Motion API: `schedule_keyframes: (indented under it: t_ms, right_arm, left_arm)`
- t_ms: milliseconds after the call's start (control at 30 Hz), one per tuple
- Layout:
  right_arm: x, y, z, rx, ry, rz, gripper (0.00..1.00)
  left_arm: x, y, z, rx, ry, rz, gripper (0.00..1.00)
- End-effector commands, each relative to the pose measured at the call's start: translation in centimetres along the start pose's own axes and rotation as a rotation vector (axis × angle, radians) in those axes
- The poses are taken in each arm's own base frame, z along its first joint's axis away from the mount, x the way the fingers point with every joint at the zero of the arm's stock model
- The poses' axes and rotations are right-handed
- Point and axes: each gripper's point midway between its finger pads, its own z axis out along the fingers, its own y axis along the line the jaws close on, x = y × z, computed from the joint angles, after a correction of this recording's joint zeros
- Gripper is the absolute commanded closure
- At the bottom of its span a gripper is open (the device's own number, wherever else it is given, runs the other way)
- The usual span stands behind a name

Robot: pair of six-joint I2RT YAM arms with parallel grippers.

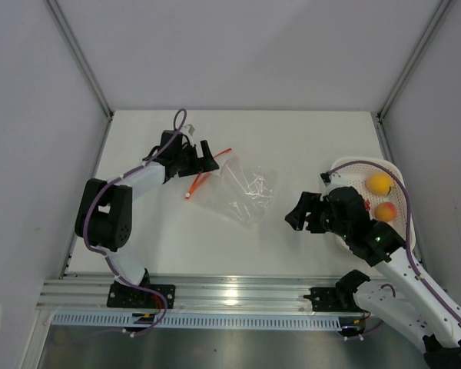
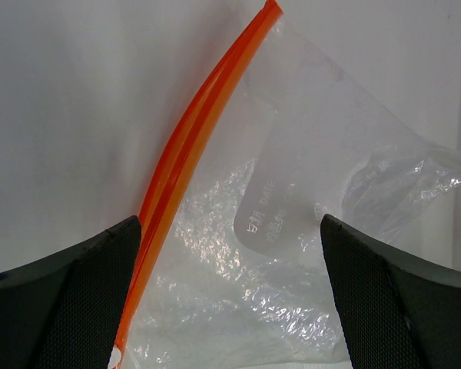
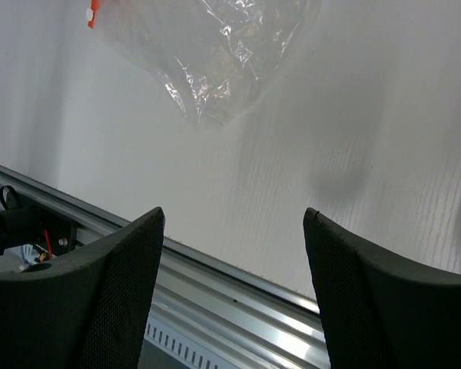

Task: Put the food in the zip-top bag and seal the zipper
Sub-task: Pick up the zipper food storage bag at the center of the board.

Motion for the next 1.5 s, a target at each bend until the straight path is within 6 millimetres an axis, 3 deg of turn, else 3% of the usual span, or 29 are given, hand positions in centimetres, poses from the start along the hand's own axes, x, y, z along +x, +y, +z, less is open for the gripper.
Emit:
schedule_keyframes:
  t_ms: [0, 333, 367, 467, 567, 733, 900, 933, 1000, 1133, 1200, 1267, 1333, 1467]
  right_arm:
    - [0.1, 0.2, 0.0, -0.020, -0.001, -0.021, 0.25]
    - [0.4, 0.2, 0.3, -0.024, 0.011, -0.012, 0.25]
    - [0.4, 0.3, 0.3, -0.024, 0.010, -0.012, 0.25]
    - [0.4, 0.2, 0.3, -0.024, 0.008, -0.014, 0.25]
    - [0.4, 0.3, 0.4, -0.028, 0.010, -0.012, 0.25]
    - [0.6, 0.2, 0.5, -0.027, 0.011, -0.011, 0.25]
    - [0.8, 0.1, 0.6, -0.027, 0.017, -0.001, 0.25]
    - [0.8, 0.2, 0.6, -0.029, 0.017, 0.000, 0.25]
    - [0.9, 0.2, 0.6, -0.031, 0.018, 0.001, 0.25]
    - [0.9, 0.4, 0.7, -0.036, 0.018, 0.014, 0.25]
    - [1.2, 0.4, 0.8, -0.041, 0.027, 0.021, 0.25]
    - [1.3, 0.5, 0.9, -0.043, 0.031, 0.027, 0.25]
    - [1.4, 0.7, 0.9, -0.047, 0.034, 0.031, 0.25]
    - [1.7, 0.9, 1.0, -0.044, 0.039, 0.044, 0.25]
  left_arm:
    - [-3.3, -0.6, -0.2, 0.009, -0.075, 0.031, 0.00]
    - [-1.6, -0.3, 1.5, 0.025, 0.009, -0.033, 0.01]
    - [-0.3, -0.1, 2.1, 0.036, 0.060, -0.049, 0.01]
    - [0.7, -0.6, 2.7, 0.088, 0.109, -0.069, 0.02]
    - [2.0, -1.1, 2.5, 0.144, 0.115, -0.086, 0.02]
    - [2.4, -1.5, 2.1, 0.170, 0.107, -0.098, 0.07]
    - [2.2, -4.1, 0.9, 0.322, 0.074, -0.107, 0.24]
    - [3.3, -4.1, 0.7, 0.335, 0.094, -0.135, 0.26]
    - [4.5, -4.6, 0.1, 0.384, 0.120, -0.167, 0.39]
    - [5.0, -6.0, -0.7, 0.480, 0.113, -0.170, 0.68]
    - [6.2, -6.5, -1.3, 0.523, 0.142, -0.201, 0.78]
    - [5.8, -7.6, -1.7, 0.582, 0.122, -0.200, 0.82]
    - [6.3, -8.3, -2.1, 0.626, 0.127, -0.193, 0.96]
    - [7.5, -9.9, -3.1, 0.673, 0.139, -0.199, 0.99]
